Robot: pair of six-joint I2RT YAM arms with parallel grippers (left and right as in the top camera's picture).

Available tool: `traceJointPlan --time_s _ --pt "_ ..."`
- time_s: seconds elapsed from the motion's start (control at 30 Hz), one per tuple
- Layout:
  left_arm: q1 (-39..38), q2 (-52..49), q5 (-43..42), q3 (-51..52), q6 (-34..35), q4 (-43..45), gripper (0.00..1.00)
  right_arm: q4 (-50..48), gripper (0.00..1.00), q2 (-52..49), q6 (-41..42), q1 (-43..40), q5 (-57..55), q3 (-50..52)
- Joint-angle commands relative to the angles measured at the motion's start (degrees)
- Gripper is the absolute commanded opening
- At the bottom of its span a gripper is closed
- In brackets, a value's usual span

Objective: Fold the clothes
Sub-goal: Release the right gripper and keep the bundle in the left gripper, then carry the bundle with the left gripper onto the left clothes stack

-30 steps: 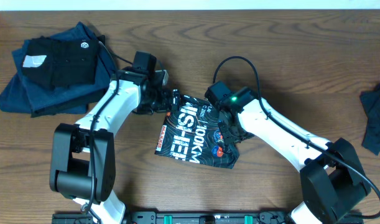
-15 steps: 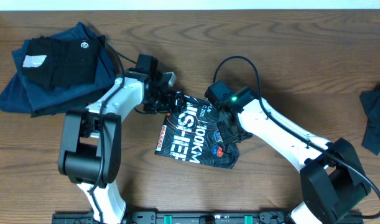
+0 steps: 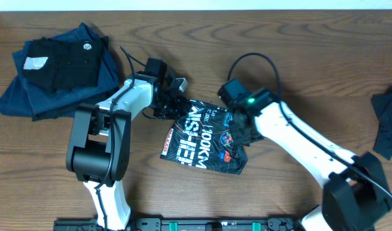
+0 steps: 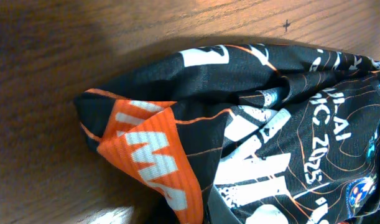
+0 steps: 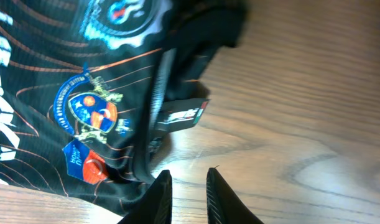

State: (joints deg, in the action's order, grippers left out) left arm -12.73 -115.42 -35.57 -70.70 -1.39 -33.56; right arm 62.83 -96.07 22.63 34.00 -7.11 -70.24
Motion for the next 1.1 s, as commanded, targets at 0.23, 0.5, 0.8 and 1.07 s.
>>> traceJointPlan --time_s 0.23,0.5,0.8,1.07 --pt "6.38 6.91 23.15 -5.38 -0.74 -8.09 0.06 1.29 0.19 10.08 -0.13 -8.0 -0.39 -0.11" --pt "11.21 11.08 38.38 -13.75 -6.58 -5.29 0.06 1.36 0.19 13.55 -0.44 -10.86 -0.39 -0.11" --pt "14.78 11.08 44.7 -18.84 -10.71 2.58 0.06 2.64 0.19 13.57 -0.39 -11.13 -1.29 -0.11" --pt "18.58 11.06 45.72 -19.08 -13.46 13.79 0.06 3.89 0.19 13.57 -0.39 -11.13 -1.7 -0.11"
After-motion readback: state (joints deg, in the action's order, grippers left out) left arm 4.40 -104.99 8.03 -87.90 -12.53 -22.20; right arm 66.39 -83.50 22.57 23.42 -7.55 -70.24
